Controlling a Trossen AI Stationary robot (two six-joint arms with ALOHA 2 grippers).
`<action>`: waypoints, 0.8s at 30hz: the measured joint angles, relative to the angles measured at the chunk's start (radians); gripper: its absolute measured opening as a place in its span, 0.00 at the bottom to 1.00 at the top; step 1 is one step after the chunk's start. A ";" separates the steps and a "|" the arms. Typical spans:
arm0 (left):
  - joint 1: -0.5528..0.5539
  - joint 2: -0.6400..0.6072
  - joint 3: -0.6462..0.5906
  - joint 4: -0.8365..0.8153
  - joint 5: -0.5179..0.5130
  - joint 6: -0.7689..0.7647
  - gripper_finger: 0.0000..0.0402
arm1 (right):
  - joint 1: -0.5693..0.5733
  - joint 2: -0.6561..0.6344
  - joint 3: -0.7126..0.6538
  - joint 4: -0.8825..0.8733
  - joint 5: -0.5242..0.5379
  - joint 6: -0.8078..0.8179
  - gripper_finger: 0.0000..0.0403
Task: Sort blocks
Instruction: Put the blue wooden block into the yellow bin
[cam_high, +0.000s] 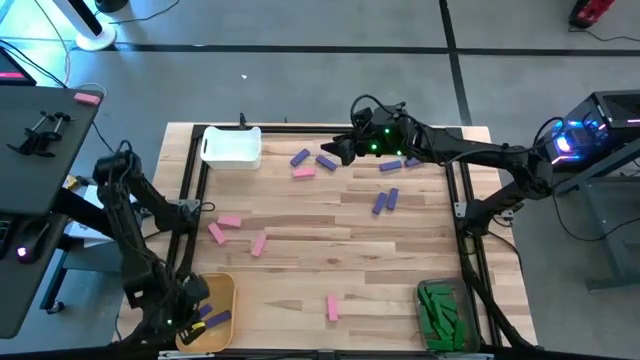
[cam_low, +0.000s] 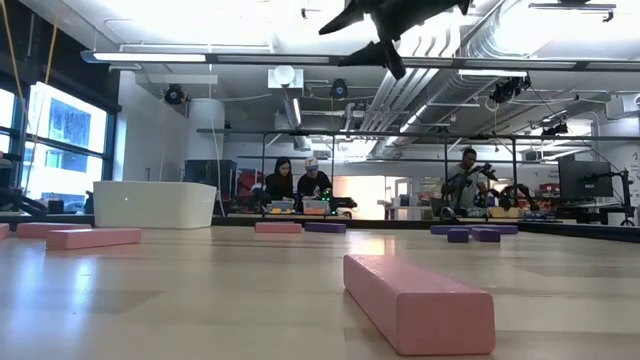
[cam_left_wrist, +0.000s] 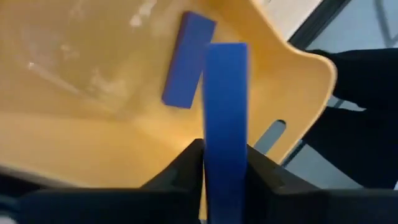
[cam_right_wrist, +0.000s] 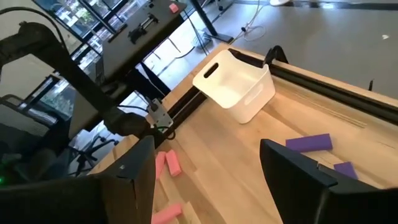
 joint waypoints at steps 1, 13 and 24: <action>0.010 -0.002 -0.001 -0.007 0.016 0.000 0.20 | -0.004 0.000 0.000 0.000 -0.012 0.000 0.55; 0.196 -0.192 -0.002 -0.097 0.026 0.262 0.53 | -0.038 -0.010 0.000 -0.165 -0.042 -0.001 0.55; 0.724 -0.462 -0.001 -0.310 -0.467 0.743 0.55 | -0.053 -0.008 -0.291 -0.424 0.000 0.136 0.55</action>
